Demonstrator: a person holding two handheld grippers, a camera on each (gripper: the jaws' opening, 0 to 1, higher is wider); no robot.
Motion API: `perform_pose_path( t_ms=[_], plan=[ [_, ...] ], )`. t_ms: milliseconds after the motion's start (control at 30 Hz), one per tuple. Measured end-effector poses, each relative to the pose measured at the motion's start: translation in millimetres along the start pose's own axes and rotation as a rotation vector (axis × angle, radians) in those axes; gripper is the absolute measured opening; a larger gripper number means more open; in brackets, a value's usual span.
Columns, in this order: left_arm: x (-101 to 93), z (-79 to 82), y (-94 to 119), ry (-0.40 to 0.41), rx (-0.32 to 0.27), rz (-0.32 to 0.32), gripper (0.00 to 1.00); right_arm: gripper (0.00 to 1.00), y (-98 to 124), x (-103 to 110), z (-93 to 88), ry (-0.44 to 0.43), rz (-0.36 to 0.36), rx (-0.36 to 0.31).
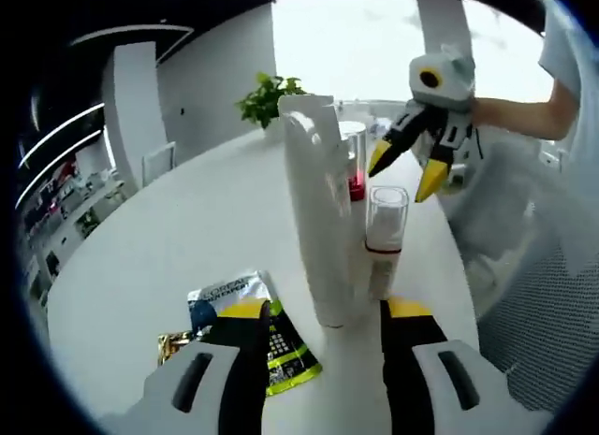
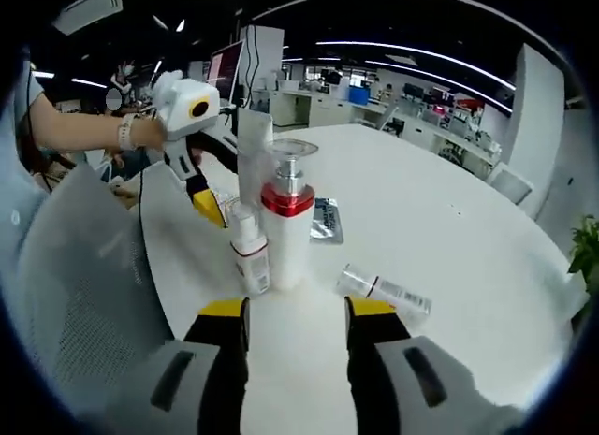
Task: Arrange the skincare products in the storage area until every visible bottle or jar stands upright without overlapping.
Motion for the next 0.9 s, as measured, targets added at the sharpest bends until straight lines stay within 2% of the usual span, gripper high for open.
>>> perform_pose_path(
  t_ms=[67,167,233,333,367,400,533,633,733,833,900],
  plan=[
    [-3.8,3.2,9.0,0.009,0.024,0.030,0.56,0.58,-0.8,3.9,3.5,0.007,0.002,-0.007],
    [-7.6,4.6,25.0,0.019,0.060,0.101,0.62,0.63,-1.3,11.0,8.8,0.003,0.014,-0.022],
    [-11.3,3.6,36.6,0.054,0.086,0.152,0.64,0.67,-1.3,14.8,10.1,-0.003,0.020,-0.026],
    [-18.3,2.7,49.8,0.085,0.079,0.197,0.72,0.75,1.2,20.8,12.1,-0.001,0.018,-0.037],
    [-19.8,-0.7,56.3,0.125,0.107,0.245,0.73,0.77,2.8,22.7,12.6,-0.005,0.016,-0.044],
    [-21.3,-1.5,59.4,0.135,0.108,0.260,0.72,0.79,3.6,23.6,12.7,-0.009,0.015,-0.046],
    [-35.1,-1.6,69.7,0.148,0.084,0.270,0.77,0.83,7.5,27.6,9.7,-0.011,0.009,-0.056],
    [-47.8,-4.8,75.8,0.149,0.101,0.286,0.78,0.86,11.6,31.1,7.6,-0.029,0.017,-0.067],
    [-56.6,-8.6,81.5,0.156,0.112,0.306,0.83,0.89,14.2,34.3,3.6,-0.048,0.031,-0.047],
    [-63.2,-12.3,84.0,0.193,0.082,0.303,0.87,0.92,15.0,36.1,-1.5,-0.068,0.037,-0.032],
    [-66.2,-19.0,84.2,0.220,0.092,0.294,0.87,0.94,15.2,39.9,-2.8,-0.090,0.055,-0.031]
  ],
)
Point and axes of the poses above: the point that each gripper's makers call its tool centre point, and the gripper's own axes: y roughly backward along the fingers, x roughly to its left, z roughly out of its top, the point moved 7 cm from there along y, roughly backward along the fingers, and after that the axes turned 3 degrees about -x, right-handed, at the moved point
